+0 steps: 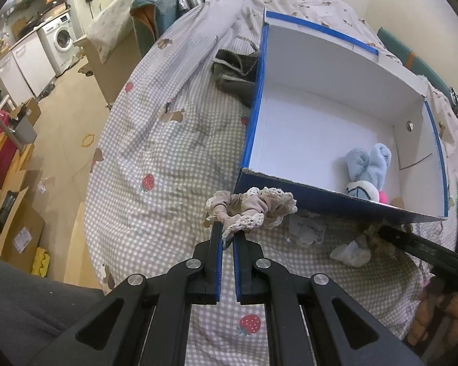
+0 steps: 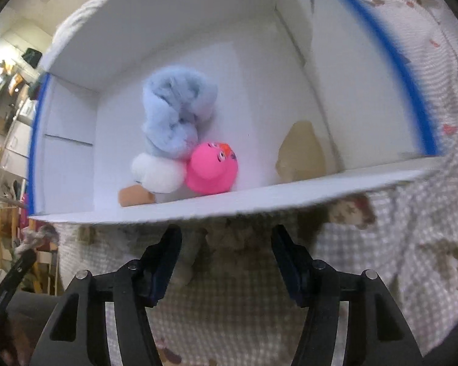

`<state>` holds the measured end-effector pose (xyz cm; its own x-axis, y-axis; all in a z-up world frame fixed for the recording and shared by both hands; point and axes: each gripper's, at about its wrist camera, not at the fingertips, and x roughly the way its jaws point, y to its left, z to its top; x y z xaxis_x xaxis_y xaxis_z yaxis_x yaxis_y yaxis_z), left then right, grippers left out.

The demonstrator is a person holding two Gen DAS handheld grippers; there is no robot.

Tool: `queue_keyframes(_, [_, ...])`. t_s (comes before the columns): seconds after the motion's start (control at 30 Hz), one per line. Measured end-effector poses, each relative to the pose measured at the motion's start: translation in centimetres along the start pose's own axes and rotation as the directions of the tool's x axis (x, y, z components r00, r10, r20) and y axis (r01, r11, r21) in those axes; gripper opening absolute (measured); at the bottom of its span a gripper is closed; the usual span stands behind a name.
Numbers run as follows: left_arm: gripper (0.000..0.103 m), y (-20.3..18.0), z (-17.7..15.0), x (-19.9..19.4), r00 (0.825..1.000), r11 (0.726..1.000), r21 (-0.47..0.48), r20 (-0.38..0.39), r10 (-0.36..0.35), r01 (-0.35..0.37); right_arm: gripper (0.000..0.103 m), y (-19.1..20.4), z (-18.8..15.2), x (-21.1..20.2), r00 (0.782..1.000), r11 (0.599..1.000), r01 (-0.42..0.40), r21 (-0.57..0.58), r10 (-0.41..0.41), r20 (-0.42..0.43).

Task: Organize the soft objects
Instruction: 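Lift the scrunchies with the left gripper while the right grasps a crumpled white tissue, then carry both held items over the box and lower them inside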

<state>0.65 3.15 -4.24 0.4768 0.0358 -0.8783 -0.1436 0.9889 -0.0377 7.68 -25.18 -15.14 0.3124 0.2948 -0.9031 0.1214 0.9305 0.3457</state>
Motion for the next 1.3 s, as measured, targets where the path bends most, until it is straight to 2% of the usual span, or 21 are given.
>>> queue_keyframes(0.03, [0.006, 0.0, 0.0, 0.1, 1.0, 1.0, -0.001, -0.005, 0.0, 0.0, 0.063, -0.2, 0.1, 0.7, 1.0, 1.0, 0.007, 0.003, -0.006, -0.015])
queue_keyframes(0.07, [0.006, 0.1, 0.0, 0.3, 1.0, 1.0, 0.0, -0.009, 0.001, -0.001, 0.056, -0.3, 0.2, 1.3, 1.0, 1.0, 0.009, 0.003, -0.009, -0.023])
queue_keyframes(0.1, [0.006, 0.1, -0.1, 0.4, 1.0, 1.0, 0.003, -0.011, 0.002, -0.002, 0.035, -0.4, 0.2, 1.6, 1.0, 1.0, 0.012, -0.001, -0.012, -0.025])
queue_keyframes(0.13, [0.006, 0.0, -0.1, 0.4, 1.0, 1.0, 0.005, -0.013, 0.004, -0.004, 0.027, -0.5, 0.1, 1.9, 0.999, 1.0, 0.018, -0.004, -0.018, -0.031])
queue_keyframes(0.2, [0.006, 0.0, -0.1, 0.5, 1.0, 1.0, 0.006, -0.014, 0.006, -0.006, 0.022, -0.7, -0.1, 1.5, 1.0, 1.0, -0.004, -0.003, 0.004, -0.029])
queue_keyframes(0.3, [0.006, 0.1, -0.1, 0.5, 1.0, 1.0, 0.005, -0.013, 0.005, -0.005, 0.02, -0.3, -0.4, -0.5, 1.0, 0.999, -0.025, -0.024, 0.025, 0.004])
queue_keyframes(0.53, [0.006, 0.0, -0.1, -0.6, 1.0, 1.0, -0.002, 0.005, -0.012, 0.012, 0.02, 0.7, -2.4, -7.0, 0.987, 0.987, -0.15, -0.061, 0.153, 0.049])
queue_keyframes(0.63, [0.006, -0.2, 0.6, -1.8, 0.999, 1.0, -0.011, 0.026, -0.028, 0.028, 0.02, 0.5, -2.8, -10.6, 0.967, 0.972, -0.214, -0.098, 0.225, 0.116])
queue_keyframes(0.73, [0.006, -0.5, 2.4, -3.5, 0.995, 0.998, -0.025, 0.083, -0.053, 0.055, 0.02, 0.2, -1.6, -13.5, 0.95, 0.961, -0.251, -0.118, 0.268, 0.163])
queue_keyframes(0.83, [0.006, -1.0, 4.3, -4.8, 0.989, 0.998, -0.019, 0.132, -0.059, 0.062, 0.02, 0.6, 0.0, -15.2, 0.939, 0.956, -0.253, -0.15, 0.28, 0.202])
queue_keyframes(1.03, [0.006, -3.7, 8.5, -5.4, 0.981, 0.998, 0.04, 0.187, -0.061, 0.054, 0.02, 2.6, 3.9, -14.6, 0.924, 0.955, -0.245, -0.167, 0.282, 0.257])
queue_keyframes(1.17, [0.006, -5.3, 10.0, -4.0, 0.981, 0.996, 0.078, 0.188, -0.056, 0.042, 0.02, 2.7, 5.7, -12.3, 0.927, 0.956, -0.239, -0.168, 0.276, 0.252])
queue_keyframes(1.3, [0.006, -7.2, 10.2, -1.0, 0.984, 0.991, 0.135, 0.172, -0.041, 0.017, 0.02, 2.1, 5.8, -9.7, 0.935, 0.962, -0.218, -0.163, 0.253, 0.247])
